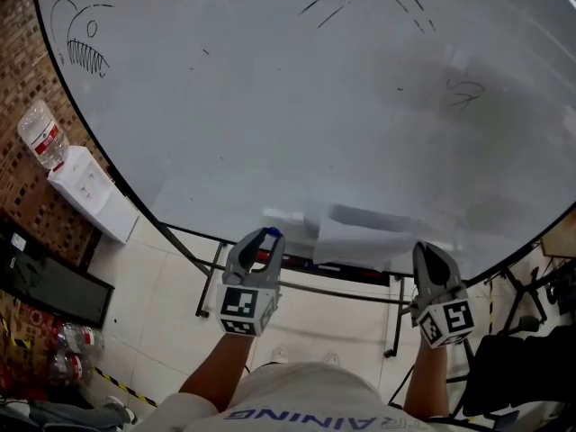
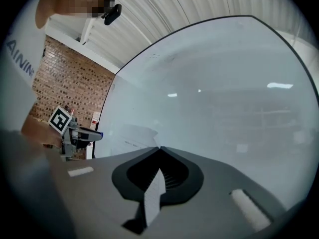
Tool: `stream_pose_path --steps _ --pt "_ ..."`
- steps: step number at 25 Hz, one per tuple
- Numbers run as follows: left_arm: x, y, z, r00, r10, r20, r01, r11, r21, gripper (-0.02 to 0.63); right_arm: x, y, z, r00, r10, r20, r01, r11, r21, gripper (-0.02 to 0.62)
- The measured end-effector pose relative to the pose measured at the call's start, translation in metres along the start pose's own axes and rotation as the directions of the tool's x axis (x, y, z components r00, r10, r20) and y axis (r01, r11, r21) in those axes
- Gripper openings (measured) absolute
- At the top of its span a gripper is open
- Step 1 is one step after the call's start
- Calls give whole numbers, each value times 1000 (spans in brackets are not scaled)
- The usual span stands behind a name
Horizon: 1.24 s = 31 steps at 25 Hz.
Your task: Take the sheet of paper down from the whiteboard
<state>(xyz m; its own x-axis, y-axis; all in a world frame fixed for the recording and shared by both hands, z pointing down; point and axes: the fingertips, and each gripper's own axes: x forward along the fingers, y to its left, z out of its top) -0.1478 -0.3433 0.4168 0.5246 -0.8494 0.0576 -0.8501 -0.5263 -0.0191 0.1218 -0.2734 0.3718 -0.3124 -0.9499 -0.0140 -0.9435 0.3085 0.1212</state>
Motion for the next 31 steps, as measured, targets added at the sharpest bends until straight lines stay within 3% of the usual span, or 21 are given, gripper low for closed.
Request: stream_pose_path --steps 9,31 --pt "-13 1 -13 1000 7 -16 -8 999 -31 132 -22 -6 -28 999 -31 -39 33 998 48 7" --pt "-13 -9 -10 1000 -5 -11 4 999 -45 132 -30 -11 -29 997 -30 -72 33 998 45 6"
